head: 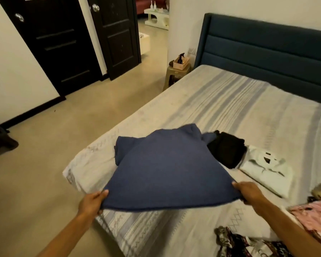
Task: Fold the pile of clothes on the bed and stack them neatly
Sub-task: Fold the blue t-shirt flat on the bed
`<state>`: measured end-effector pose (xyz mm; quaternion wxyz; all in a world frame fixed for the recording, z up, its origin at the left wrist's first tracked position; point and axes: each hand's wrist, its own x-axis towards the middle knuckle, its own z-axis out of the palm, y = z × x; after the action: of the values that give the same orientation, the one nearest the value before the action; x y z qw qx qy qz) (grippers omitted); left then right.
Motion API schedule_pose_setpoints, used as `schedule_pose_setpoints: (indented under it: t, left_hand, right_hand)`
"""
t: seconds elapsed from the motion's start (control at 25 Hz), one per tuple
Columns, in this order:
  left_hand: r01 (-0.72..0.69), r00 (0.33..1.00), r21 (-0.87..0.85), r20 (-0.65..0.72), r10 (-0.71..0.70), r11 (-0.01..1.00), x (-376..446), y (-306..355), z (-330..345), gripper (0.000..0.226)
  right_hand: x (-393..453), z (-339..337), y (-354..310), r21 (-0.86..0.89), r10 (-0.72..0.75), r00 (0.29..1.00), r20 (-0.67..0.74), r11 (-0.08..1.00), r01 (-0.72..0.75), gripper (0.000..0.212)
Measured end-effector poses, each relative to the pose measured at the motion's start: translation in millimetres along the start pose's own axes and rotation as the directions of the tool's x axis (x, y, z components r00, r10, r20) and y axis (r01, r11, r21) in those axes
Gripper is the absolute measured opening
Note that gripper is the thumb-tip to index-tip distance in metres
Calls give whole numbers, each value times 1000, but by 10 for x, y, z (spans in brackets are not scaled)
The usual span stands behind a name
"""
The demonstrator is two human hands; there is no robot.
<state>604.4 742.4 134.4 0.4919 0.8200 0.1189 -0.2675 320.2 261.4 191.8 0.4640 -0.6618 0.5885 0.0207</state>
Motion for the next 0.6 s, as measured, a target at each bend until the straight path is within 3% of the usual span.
schedule_pose_setpoints:
  t: [0.16, 0.2, 0.28, 0.4, 0.48, 0.6]
  left_hand:
    - [195, 976, 290, 40, -215, 937, 207, -1822, 389, 33]
    - [226, 968, 303, 40, -249, 926, 228, -2206, 494, 32]
    - [285, 954, 302, 0, -299, 910, 154, -2645, 658, 36]
    - [298, 955, 250, -69, -290, 921, 153, -3098, 800, 44]
    - [265, 963, 230, -119, -243, 936, 123, -3146, 833, 38]
    - [241, 963, 201, -174, -208, 949, 71, -3081, 890, 24]
  right_hand:
    - [609, 783, 1547, -440, 169, 983, 65, 890, -124, 26]
    - [691, 937, 1861, -517, 155, 983, 101, 852, -82, 20]
    - [679, 1196, 2319, -668, 123, 971, 203, 743, 46, 30]
    - [622, 1507, 2713, -770, 190, 935, 298, 627, 118, 11]
    - [634, 1551, 2788, -789, 191, 935, 299, 601, 130, 27]
    - [559, 1556, 2703, -761, 144, 933, 329, 625, 172, 31]
